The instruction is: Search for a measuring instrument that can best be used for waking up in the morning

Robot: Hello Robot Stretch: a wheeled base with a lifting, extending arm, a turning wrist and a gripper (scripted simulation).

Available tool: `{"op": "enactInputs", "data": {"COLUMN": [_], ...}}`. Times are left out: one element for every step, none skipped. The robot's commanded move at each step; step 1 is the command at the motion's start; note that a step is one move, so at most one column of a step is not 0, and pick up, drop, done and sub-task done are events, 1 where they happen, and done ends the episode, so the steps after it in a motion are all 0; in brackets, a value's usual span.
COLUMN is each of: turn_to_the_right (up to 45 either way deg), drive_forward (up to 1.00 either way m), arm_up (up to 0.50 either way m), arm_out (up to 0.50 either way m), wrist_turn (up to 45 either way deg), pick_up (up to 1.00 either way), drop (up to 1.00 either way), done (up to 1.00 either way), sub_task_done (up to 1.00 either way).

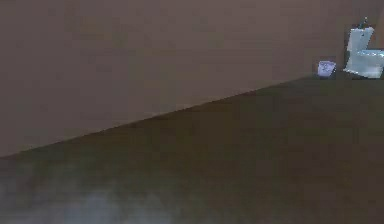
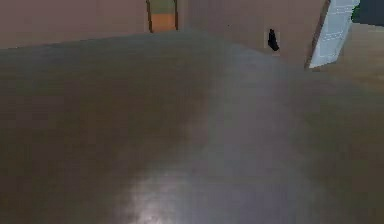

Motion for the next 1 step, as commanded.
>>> {"op": "enactInputs", "data": {"turn_to_the_right": [45.0], "drive_forward": [0.00], "arm_up": [0.00], "arm_out": [0.00], "wrist_turn": [0.0], "pick_up": [0.00], "drop": [0.00], "done": [0.00], "sub_task_done": [0.00]}}
